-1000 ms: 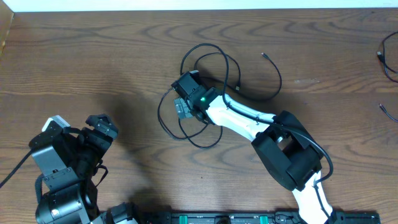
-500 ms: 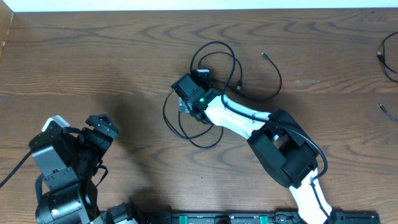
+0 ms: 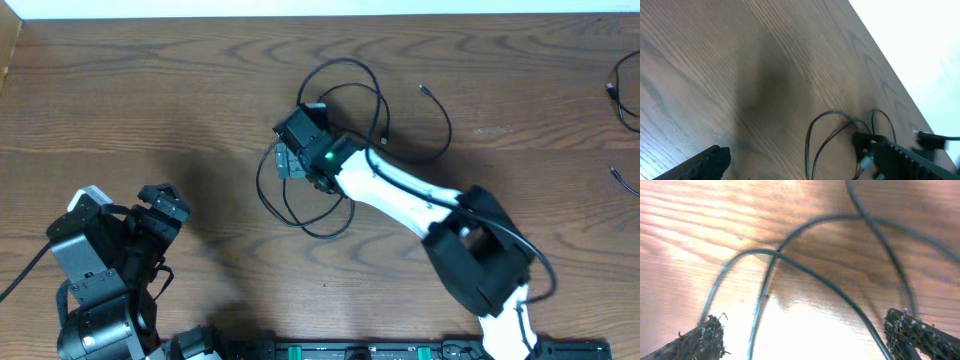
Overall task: Untangle cables
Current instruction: 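Grasp the black cable loops with the right gripper and lift them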
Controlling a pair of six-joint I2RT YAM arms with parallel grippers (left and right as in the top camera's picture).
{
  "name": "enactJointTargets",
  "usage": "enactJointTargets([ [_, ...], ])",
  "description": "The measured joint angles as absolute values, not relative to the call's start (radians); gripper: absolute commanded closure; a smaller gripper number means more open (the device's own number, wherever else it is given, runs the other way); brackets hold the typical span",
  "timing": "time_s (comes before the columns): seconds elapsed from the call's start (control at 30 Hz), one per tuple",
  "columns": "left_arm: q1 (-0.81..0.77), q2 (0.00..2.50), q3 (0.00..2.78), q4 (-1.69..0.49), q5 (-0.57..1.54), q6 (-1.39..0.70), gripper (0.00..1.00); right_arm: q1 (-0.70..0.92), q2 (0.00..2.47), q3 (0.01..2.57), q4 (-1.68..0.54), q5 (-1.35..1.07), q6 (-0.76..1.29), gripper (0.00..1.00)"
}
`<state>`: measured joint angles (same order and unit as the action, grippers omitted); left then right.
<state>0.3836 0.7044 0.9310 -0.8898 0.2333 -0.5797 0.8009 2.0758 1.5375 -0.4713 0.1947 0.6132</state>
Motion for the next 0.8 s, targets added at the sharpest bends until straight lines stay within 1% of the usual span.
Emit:
enactJointTargets([
  [0.2, 0.384, 0.704, 0.931, -0.89, 0.233, -0.58, 0.04, 0.801, 2.043, 1.546, -0.554, 0.282, 0.571, 0.01],
  [0.33, 0.384, 0.704, 0.931, -0.89, 0.233, -0.58, 0.04, 0.79, 2.074, 1.546, -0.554, 0.314, 0.534, 0.01],
  [0.57, 0.384, 0.704, 0.931, -0.89, 0.233, -0.58, 0.04, 0.738, 2.159, 1.544, -0.485, 0.298, 0.367, 0.01],
  [0.73, 0.384, 0.704, 0.931, -0.89, 0.233, -0.58, 0.04, 0.678, 2.165, 1.544, -0.399, 0.287, 0.218, 0.01],
  [0.8, 0.384, 0.704, 0.931, -0.89, 0.233, -0.58, 0.04, 0.646, 2.167, 1.544, -0.388, 0.241, 0.174, 0.01],
])
